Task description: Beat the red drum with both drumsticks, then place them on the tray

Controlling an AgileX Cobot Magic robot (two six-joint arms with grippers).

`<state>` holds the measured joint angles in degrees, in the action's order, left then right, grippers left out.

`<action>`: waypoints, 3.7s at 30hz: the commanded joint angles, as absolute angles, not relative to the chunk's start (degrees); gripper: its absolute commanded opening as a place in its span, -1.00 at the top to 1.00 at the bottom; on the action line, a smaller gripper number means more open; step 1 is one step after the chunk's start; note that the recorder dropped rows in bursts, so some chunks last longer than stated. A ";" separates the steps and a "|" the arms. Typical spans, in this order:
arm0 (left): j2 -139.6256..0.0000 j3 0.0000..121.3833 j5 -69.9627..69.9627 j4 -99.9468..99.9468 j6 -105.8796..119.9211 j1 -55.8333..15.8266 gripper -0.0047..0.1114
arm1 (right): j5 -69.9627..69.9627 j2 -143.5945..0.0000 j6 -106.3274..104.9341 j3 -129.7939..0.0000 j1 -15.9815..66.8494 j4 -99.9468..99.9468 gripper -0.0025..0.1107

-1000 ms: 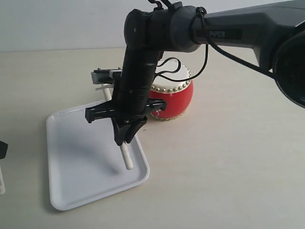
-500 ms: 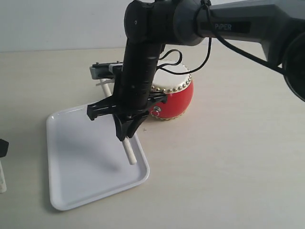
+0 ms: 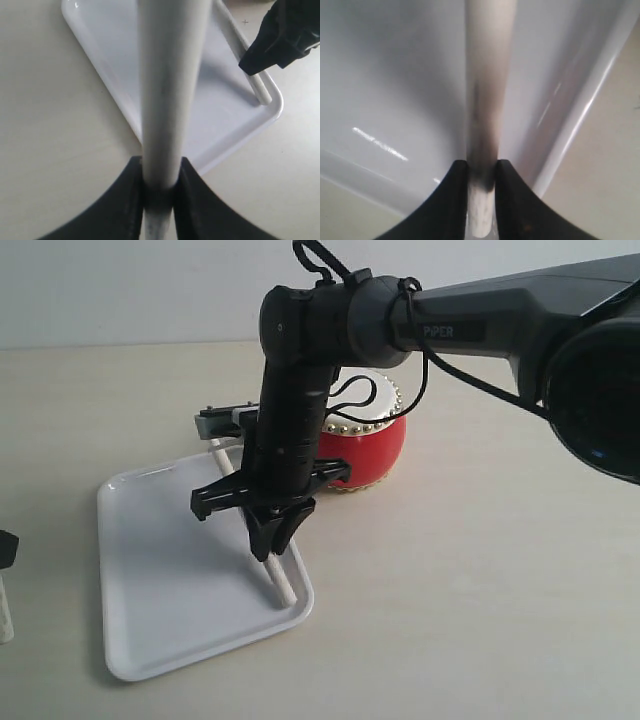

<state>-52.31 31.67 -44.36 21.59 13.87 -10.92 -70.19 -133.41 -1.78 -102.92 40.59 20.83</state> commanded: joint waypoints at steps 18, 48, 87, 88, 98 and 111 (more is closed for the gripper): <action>-52.04 31.21 -43.41 24.63 14.15 -10.78 0.92 | -69.96 -132.21 -1.31 -103.21 40.67 20.38 0.34; -91.51 40.96 -43.20 59.82 26.63 -10.78 0.92 | -65.68 -111.80 -6.31 -103.21 40.67 18.85 0.33; -98.63 42.12 -43.93 57.55 23.83 -10.78 0.15 | -64.78 -111.80 -6.31 -103.21 40.67 16.94 0.33; -98.37 42.44 -44.65 57.55 24.35 -10.78 0.15 | -64.66 -111.80 -6.31 -103.21 40.67 16.69 0.33; -87.25 43.43 -51.40 54.69 33.64 -5.60 0.91 | -62.30 -106.72 -2.29 -103.21 40.67 5.55 0.70; -41.78 27.24 -32.39 54.10 41.74 2.65 0.92 | -42.78 -78.40 6.31 -73.38 40.67 -3.20 0.96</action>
<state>-49.38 29.97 -36.23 55.81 41.37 4.11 -48.20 -85.35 3.70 -81.07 40.59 0.00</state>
